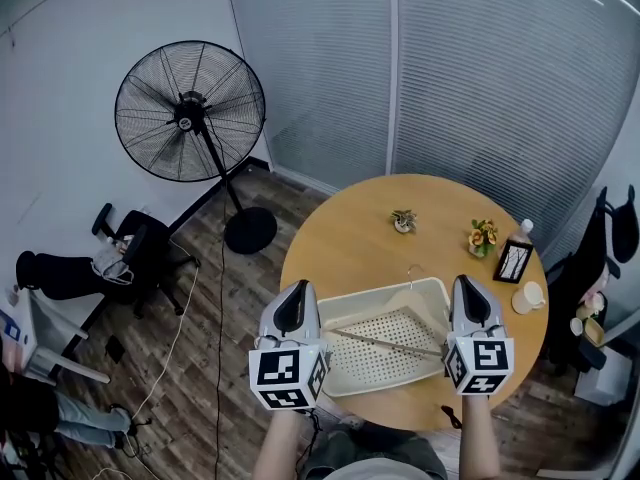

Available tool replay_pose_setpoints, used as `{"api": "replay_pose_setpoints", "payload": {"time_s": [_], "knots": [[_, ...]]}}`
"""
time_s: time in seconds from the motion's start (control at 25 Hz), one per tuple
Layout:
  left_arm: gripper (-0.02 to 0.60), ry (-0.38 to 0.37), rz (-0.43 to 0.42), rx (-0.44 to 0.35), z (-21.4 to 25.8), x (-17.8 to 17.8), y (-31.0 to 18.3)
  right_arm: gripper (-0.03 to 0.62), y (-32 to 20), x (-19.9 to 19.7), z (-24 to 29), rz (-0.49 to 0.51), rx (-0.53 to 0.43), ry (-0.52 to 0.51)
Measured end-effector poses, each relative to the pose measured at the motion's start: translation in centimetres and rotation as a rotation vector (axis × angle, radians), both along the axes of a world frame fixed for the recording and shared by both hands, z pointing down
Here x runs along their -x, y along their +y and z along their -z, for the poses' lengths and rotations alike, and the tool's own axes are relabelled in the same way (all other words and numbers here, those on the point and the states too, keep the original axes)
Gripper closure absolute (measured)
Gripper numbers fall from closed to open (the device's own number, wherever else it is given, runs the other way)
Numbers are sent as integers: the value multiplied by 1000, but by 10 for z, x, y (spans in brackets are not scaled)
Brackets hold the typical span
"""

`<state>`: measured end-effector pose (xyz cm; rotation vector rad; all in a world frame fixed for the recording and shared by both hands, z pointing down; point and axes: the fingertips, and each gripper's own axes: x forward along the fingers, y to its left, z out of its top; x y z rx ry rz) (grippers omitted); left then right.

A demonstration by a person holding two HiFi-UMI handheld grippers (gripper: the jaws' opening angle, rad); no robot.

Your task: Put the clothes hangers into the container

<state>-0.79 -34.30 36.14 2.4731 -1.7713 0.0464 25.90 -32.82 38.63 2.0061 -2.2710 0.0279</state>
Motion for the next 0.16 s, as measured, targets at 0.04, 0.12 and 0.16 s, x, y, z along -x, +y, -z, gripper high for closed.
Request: {"api": "replay_pose_setpoints", "payload": {"time_s": [0.04, 0.12, 0.16], "knots": [[580, 0, 0, 0, 0, 0, 0, 571, 0, 0, 0, 0, 1, 0], [580, 0, 0, 0, 1, -1, -1, 571, -1, -1, 0, -1, 1, -1], [580, 0, 0, 1, 1, -1, -1, 571, -1, -1, 1, -1, 1, -1]]}}
